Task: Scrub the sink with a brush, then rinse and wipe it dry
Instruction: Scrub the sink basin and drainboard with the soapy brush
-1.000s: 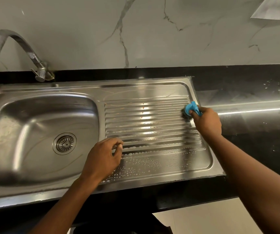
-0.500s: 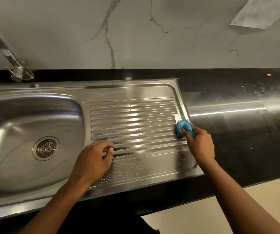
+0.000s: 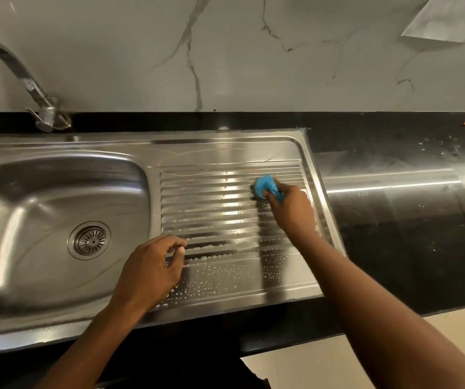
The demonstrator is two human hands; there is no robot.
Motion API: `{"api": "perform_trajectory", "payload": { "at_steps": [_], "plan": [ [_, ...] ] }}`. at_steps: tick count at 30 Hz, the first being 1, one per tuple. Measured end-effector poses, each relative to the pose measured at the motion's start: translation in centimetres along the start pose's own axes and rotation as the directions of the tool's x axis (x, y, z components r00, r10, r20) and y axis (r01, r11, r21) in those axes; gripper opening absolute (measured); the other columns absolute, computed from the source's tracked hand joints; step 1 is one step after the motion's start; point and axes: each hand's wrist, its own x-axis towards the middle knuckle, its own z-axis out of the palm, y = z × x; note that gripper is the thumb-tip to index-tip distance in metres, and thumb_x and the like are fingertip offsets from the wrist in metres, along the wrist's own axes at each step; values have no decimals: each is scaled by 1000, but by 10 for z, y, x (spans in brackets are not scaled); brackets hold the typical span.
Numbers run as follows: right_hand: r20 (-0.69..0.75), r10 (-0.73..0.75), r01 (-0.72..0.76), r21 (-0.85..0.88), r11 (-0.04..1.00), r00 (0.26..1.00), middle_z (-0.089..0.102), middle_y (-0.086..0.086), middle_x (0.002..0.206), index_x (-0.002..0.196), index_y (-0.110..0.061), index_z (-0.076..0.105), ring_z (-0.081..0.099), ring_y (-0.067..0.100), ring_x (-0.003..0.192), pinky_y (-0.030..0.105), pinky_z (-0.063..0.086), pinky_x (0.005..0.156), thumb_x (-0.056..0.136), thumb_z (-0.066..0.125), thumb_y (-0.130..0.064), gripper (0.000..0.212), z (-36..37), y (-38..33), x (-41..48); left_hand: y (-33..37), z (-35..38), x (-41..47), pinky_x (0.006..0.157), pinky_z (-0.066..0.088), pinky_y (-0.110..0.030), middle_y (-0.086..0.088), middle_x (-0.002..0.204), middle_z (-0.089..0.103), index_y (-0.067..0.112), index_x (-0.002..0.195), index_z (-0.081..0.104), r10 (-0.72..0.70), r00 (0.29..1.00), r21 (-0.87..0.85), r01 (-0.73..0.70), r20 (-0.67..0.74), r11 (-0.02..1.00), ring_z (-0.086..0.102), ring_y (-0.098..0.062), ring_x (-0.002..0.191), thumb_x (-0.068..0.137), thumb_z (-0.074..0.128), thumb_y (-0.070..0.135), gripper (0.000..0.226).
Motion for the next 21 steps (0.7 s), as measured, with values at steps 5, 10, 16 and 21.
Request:
{"api": "perform_trajectory", "payload": {
  "at_steps": [5,10,16,21],
  "plan": [
    [70,-110,114,-59,992,992,74,-6,98,148,-31,55,64,6,71,25,53,62,100,62,-49,51,4,8,-24,3,-1,4,81,56,-25,19,99,73,28,102,75,-6,1000,-13,6,-15,1000,66,2,93,98,67,22,12],
    [-8,19,-20,-159,987,1000,67,-6,89,137,-24,64,57,-2,68,20,41,54,100,62,-51,46,-45,52,2,-3,-3,5,80,53,-19,21,100,72,31,103,75,-20,1000,-10,20,-21,1000,67,2,93,98,66,24,12],
    [-105,148,-152,-31,988,983,76,4,109,135,-20,67,59,8,75,22,39,58,99,65,-48,46,-41,43,32,-11,-10,0,83,59,-28,19,98,73,31,103,73,-22,999,10,22,-25,1000,68,0,92,98,65,27,11],
    [13,39,-39,8,999,999,70,-10,85,130,-23,69,64,4,67,21,45,55,101,63,-43,35,4,-13,9,-15,-14,-2,79,61,-32,15,96,75,28,101,74,-37,998,-3,37,-43,999,70,-4,90,97,66,24,10]
  ]
}}
